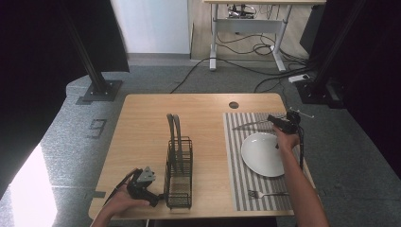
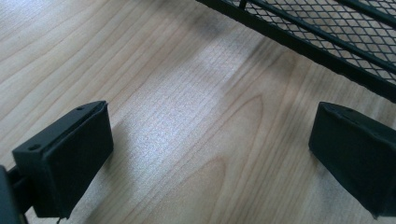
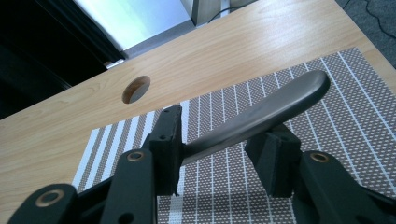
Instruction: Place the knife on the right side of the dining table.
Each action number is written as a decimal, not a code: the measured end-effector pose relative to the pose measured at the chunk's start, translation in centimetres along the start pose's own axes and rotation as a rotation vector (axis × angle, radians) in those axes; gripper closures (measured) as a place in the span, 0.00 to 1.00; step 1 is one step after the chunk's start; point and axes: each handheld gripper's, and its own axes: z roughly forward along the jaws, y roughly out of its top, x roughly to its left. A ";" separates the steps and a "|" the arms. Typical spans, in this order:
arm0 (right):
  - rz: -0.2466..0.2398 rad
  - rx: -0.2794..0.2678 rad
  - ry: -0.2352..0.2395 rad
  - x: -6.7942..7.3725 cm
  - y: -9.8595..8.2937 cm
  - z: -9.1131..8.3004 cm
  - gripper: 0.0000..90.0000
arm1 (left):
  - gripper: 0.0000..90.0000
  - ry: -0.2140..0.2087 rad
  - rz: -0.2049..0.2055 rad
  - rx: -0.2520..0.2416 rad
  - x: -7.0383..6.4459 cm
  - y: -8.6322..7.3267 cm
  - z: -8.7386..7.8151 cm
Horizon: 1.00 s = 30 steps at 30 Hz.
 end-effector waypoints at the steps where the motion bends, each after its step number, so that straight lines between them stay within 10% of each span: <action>1: 0.002 0.001 0.000 0.0 0.0 0.0 0.61 | 0.00 0.000 0.000 0.000 0.0 0.0 0.0; 30: 0.081 0.057 -0.060 -1.5 -0.8 1.4 0.54 | 0.00 0.005 -0.005 0.000 -0.1 0.0 0.0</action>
